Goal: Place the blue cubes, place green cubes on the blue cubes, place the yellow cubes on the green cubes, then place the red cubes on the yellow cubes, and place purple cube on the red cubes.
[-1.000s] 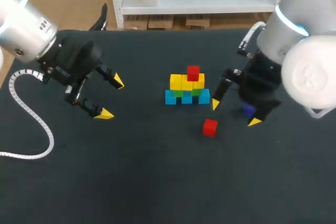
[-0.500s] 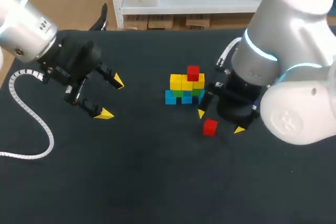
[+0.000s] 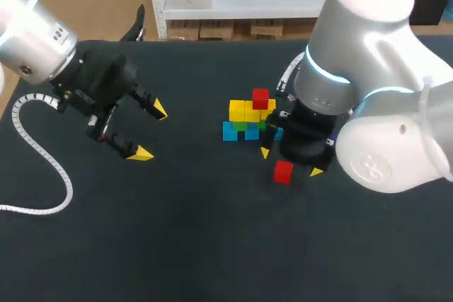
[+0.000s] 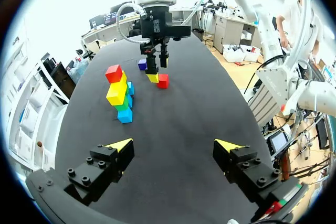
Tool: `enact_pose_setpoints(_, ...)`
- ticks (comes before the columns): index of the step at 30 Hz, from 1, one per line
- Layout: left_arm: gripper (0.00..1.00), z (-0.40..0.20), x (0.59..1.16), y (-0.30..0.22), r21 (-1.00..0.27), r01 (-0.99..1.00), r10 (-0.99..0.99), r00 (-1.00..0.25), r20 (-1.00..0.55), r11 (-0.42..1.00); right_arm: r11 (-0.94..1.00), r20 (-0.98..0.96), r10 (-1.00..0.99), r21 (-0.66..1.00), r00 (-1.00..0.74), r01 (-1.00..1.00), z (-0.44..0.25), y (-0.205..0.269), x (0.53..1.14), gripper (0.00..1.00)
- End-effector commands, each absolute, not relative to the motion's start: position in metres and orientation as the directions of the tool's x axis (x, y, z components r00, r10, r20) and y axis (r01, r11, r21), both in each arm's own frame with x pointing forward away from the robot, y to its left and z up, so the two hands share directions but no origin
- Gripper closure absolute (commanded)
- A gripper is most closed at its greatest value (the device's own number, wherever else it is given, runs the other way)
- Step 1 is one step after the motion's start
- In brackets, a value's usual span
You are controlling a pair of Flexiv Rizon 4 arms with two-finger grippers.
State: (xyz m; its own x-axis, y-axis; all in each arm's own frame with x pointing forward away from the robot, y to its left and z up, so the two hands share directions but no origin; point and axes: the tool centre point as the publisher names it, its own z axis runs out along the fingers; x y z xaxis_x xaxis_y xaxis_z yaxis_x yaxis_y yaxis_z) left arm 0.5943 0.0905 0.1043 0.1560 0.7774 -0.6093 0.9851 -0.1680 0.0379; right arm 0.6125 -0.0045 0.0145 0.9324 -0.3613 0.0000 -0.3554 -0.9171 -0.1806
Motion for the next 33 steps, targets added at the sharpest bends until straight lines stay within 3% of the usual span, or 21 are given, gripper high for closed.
enact_pose_setpoints(1, 0.0, 0.104, 0.594, 0.091, 0.039, 0.985, 0.777, 0.157, -0.61, -0.168, -0.919, -0.007, -0.364, -0.16, 0.932, -0.36, 0.01, 0.001, 0.614, 0.0)
enact_pose_setpoints(7, 0.0, 0.104, 0.594, 0.091, 0.039, 0.985, 0.777, 0.157, -0.61, -0.168, -0.921, -0.003, -0.366, -0.144, 0.93, -0.363, 0.005, 0.003, 0.613, 0.0)
enact_pose_setpoints(11, 0.0, 0.104, 0.594, 0.091, 0.039, 0.985, 0.777, 0.157, -0.61, -0.168, -0.922, 0.002, -0.366, -0.14, 0.931, -0.362, 0.002, 0.005, 0.615, 0.35)
enact_pose_setpoints(14, 0.0, 0.104, 0.594, 0.091, 0.039, 0.985, 0.777, 0.157, -0.61, -0.168, -0.923, 0.006, -0.364, -0.138, 0.931, -0.36, 0.001, 0.007, 0.616, 0.51)
enact_pose_setpoints(16, 0.0, 0.104, 0.594, 0.091, 0.039, 0.985, 0.777, 0.157, -0.61, -0.168, -0.923, 0.007, -0.363, -0.136, 0.932, -0.359, 0.001, 0.007, 0.616, 0.56)
enact_pose_setpoints(19, 0.0, 0.104, 0.594, 0.091, 0.039, 0.985, 0.777, 0.157, -0.61, -0.168, -0.924, 0.006, -0.362, -0.137, 0.932, -0.358, 0.001, 0.008, 0.617, 0.75)
enact_pose_setpoints(20, 0.0, 0.104, 0.594, 0.091, 0.039, 0.985, 0.777, 0.157, -0.61, -0.168, -0.924, 0.006, -0.361, -0.137, 0.933, -0.357, 0.001, 0.008, 0.617, 0.91)
enact_pose_setpoints(21, 0.0, 0.104, 0.594, 0.091, 0.039, 0.985, 0.777, 0.157, -0.61, -0.168, -0.924, 0.006, -0.361, -0.137, 0.933, -0.357, 0.001, 0.008, 0.617, 1.0)
enact_pose_setpoints(33, 0.0, 0.104, 0.594, 0.091, 0.039, 0.985, 0.777, 0.157, -0.61, -0.168, -0.901, -0.013, -0.41, -0.147, 0.912, -0.407, 0.022, 0.02, 0.599, 1.0)
